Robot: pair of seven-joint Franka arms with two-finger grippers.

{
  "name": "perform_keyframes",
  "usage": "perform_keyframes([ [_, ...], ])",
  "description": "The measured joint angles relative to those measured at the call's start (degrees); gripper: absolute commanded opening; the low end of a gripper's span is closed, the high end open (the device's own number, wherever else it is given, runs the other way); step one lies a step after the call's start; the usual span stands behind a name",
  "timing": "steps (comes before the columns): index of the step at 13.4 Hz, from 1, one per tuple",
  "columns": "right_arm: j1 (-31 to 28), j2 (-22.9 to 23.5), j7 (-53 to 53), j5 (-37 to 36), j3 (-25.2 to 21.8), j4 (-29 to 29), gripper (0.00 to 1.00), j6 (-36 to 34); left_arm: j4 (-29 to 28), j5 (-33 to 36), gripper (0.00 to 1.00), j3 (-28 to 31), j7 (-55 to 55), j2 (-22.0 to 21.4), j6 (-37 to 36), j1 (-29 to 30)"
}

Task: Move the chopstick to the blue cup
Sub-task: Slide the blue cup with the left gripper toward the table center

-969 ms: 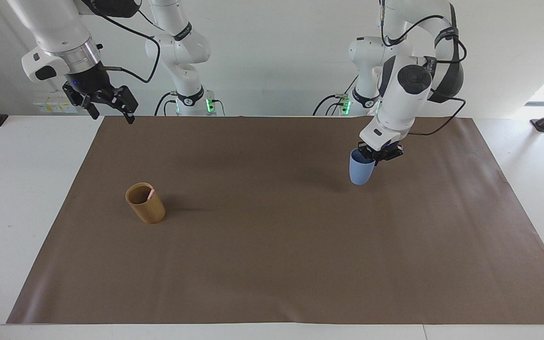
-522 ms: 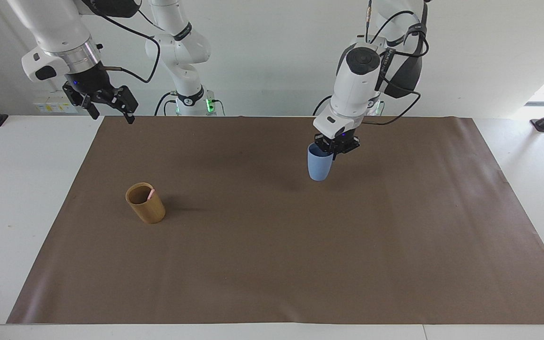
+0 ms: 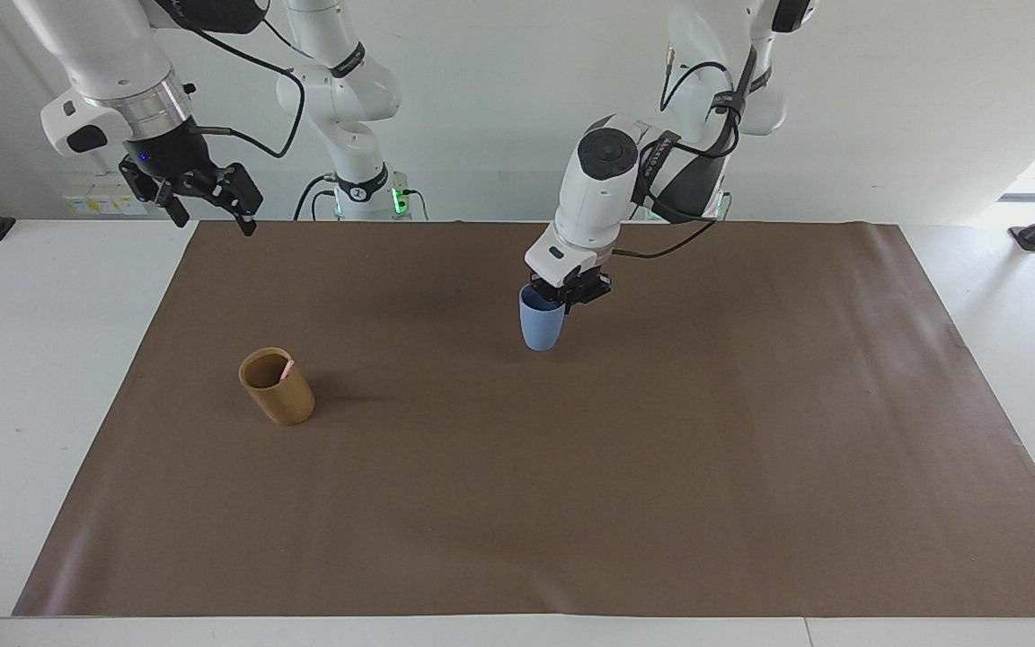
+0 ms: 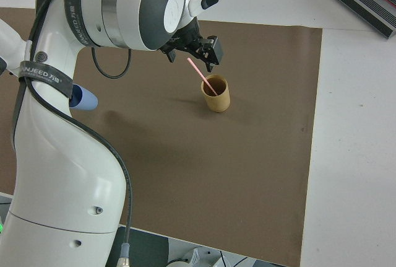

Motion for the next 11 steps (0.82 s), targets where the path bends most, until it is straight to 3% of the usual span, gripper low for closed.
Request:
perform_keyframes([
  [11, 0.1, 0.0, 0.0, 0.0, 0.1, -0.1, 1.00, 0.0, -1.2, -2.5, 0.00, 0.2, -4.2, 0.6, 1.5, -1.2],
])
